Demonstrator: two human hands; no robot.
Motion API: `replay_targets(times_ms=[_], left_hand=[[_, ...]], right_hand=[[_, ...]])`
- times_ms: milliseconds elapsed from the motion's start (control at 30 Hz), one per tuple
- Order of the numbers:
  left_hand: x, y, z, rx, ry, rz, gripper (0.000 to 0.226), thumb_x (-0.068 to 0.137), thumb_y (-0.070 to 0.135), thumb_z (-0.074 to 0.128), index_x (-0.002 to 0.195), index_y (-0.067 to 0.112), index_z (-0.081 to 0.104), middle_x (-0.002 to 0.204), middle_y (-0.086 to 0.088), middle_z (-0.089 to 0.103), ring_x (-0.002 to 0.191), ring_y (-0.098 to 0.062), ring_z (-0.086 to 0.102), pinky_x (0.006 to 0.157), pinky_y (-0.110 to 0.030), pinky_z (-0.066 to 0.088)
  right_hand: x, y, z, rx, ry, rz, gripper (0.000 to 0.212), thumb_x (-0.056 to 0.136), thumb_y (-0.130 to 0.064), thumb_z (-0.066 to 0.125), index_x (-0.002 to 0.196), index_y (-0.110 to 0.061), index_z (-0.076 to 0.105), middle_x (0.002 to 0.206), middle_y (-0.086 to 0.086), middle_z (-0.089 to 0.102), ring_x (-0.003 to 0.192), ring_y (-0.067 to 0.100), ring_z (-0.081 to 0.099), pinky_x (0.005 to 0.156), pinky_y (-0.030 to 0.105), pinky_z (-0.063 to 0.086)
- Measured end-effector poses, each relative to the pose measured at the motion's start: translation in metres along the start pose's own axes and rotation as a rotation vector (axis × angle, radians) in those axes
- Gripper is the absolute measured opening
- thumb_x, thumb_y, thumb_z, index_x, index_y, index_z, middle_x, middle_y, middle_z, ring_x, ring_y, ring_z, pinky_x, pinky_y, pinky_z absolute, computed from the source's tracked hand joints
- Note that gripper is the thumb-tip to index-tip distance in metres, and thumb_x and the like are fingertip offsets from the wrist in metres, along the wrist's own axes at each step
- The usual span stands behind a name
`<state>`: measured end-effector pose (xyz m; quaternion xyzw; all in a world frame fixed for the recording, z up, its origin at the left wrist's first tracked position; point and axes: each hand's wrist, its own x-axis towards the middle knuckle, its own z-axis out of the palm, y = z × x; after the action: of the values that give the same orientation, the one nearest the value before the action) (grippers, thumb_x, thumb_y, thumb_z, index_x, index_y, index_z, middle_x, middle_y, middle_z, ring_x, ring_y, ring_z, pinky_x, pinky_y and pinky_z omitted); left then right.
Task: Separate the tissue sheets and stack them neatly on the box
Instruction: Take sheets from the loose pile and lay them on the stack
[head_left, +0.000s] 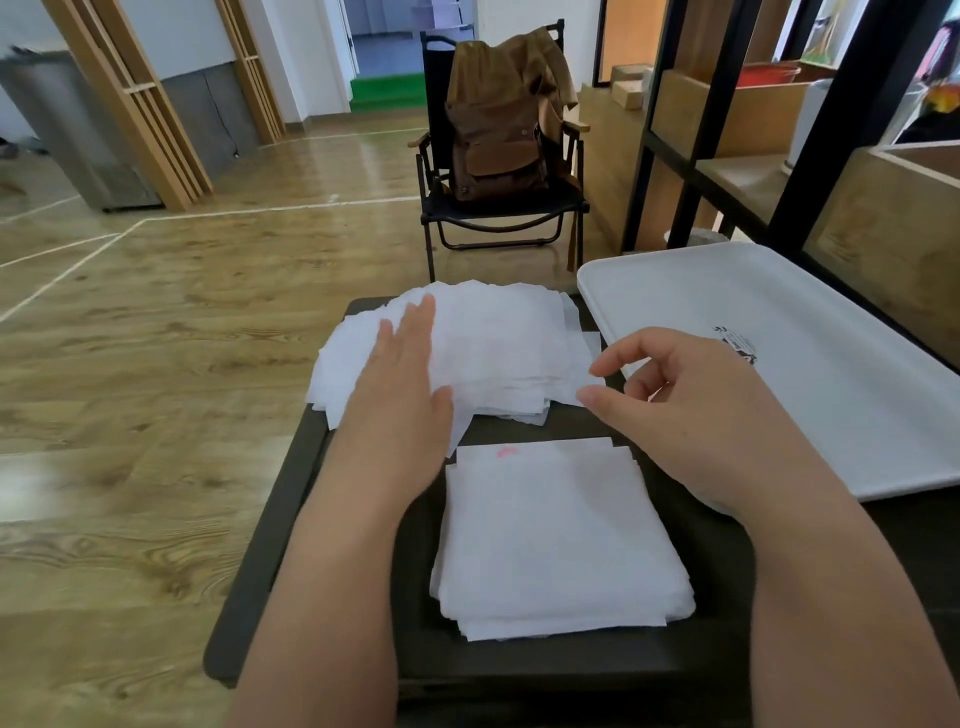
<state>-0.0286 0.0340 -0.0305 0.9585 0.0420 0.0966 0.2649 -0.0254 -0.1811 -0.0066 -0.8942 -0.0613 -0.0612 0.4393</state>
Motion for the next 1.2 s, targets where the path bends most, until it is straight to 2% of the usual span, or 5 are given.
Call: replay_targets(times_ms=[133, 533, 833, 1067, 1200], left_hand=[[-0.002, -0.008, 0.006, 0.124, -0.098, -0.060, 0.070, 0.104, 0.016, 0.036, 0.156, 0.033, -0.006, 0.161, 0.003, 0.024, 0.146, -0.022, 0.018, 0.117, -0.030, 0.009], [-0.003, -0.012, 0.001, -0.027, 0.246, -0.058, 0.030, 0.096, 0.012, 0.053, 0.115, 0.024, 0.072, 0.112, 0.010, 0.072, 0.100, -0.011, 0.063, 0.076, -0.019, 0.038], [-0.006, -0.003, -0.004, -0.114, 0.291, -0.012, 0.011, 0.096, 0.029, 0.057, 0.097, 0.032, 0.067, 0.089, 0.015, 0.063, 0.078, 0.003, 0.052, 0.062, -0.006, 0.035], [-0.012, 0.001, -0.014, -0.052, 0.319, -0.049, 0.018, 0.089, 0.046, 0.063, 0.078, 0.034, 0.070, 0.067, 0.013, 0.060, 0.067, -0.005, 0.054, 0.052, -0.020, 0.031], [-0.016, 0.010, -0.023, -0.409, 0.353, -0.049, 0.018, 0.087, 0.044, 0.068, 0.073, 0.033, 0.068, 0.067, 0.016, 0.064, 0.065, -0.005, 0.057, 0.056, -0.027, 0.039]], right_hand=[[-0.002, -0.001, 0.005, 0.004, -0.036, 0.005, 0.009, 0.081, -0.042, 0.071, 0.084, -0.038, 0.063, 0.065, -0.007, 0.061, 0.062, 0.000, 0.059, 0.052, 0.016, 0.037], [-0.001, -0.002, 0.009, 0.064, -0.025, -0.015, 0.007, 0.082, -0.039, 0.071, 0.082, -0.037, 0.064, 0.064, -0.010, 0.060, 0.061, 0.003, 0.056, 0.057, 0.019, 0.037], [0.001, -0.003, 0.013, 0.110, -0.035, -0.026, 0.006, 0.083, -0.038, 0.069, 0.079, -0.034, 0.065, 0.062, -0.018, 0.061, 0.055, 0.000, 0.053, 0.054, 0.016, 0.037], [0.000, -0.004, 0.012, 0.131, -0.020, -0.025, 0.006, 0.084, -0.037, 0.068, 0.079, -0.034, 0.065, 0.064, -0.018, 0.062, 0.057, 0.000, 0.055, 0.058, 0.020, 0.041], [-0.001, -0.007, 0.011, 0.122, -0.021, -0.039, 0.006, 0.084, -0.036, 0.068, 0.079, -0.033, 0.066, 0.065, -0.020, 0.062, 0.058, -0.001, 0.055, 0.057, 0.019, 0.042]])
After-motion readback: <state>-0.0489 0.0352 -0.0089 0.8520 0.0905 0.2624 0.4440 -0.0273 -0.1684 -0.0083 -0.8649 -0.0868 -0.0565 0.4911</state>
